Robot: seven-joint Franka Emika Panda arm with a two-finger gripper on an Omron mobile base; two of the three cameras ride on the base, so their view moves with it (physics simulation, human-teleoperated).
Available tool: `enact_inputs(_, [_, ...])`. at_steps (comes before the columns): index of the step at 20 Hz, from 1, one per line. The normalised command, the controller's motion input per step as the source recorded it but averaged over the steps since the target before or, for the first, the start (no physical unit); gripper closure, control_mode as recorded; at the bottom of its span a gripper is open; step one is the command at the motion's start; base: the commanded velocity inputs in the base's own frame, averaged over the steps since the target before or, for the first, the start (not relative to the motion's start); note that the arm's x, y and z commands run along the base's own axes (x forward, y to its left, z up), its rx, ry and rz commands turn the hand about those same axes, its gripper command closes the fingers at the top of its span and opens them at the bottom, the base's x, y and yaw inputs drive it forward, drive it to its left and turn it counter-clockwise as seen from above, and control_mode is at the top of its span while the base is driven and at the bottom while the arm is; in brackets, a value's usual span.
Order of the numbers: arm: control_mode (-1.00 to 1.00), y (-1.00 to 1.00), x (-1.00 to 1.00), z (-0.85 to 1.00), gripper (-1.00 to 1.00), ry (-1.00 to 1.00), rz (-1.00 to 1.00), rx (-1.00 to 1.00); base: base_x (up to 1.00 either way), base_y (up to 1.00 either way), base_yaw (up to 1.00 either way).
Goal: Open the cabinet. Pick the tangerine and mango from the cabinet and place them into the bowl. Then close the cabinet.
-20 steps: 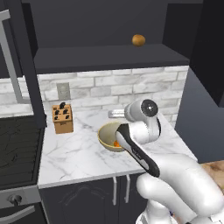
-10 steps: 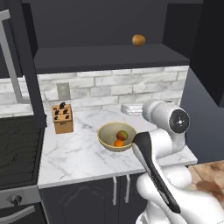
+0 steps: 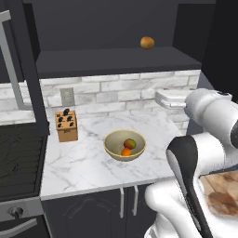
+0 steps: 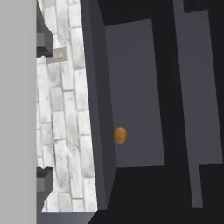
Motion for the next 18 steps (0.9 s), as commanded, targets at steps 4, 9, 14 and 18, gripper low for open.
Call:
enact_inputs(4, [-1.00,-0.32,-0.95,0.62,-1.00,-0.02,-0.10,0.05,0.00,0.00,0.00])
enact_inputs(9, [-1.00,-0.18,-0.95,0.14,-1.00,0.01,-0.07,0.01,0.00,0.00,0.00])
enact_inputs(14, [-1.00,-0.18,-0.82,0.07,-1.00,0.07,-0.09,0.00,0.00,0.00,0.00])
enact_inputs(18, [-1.00,-0.53,-0.21,0.00,-1.00,0.00,-0.07,0.02,0.00,0.00,0.00])
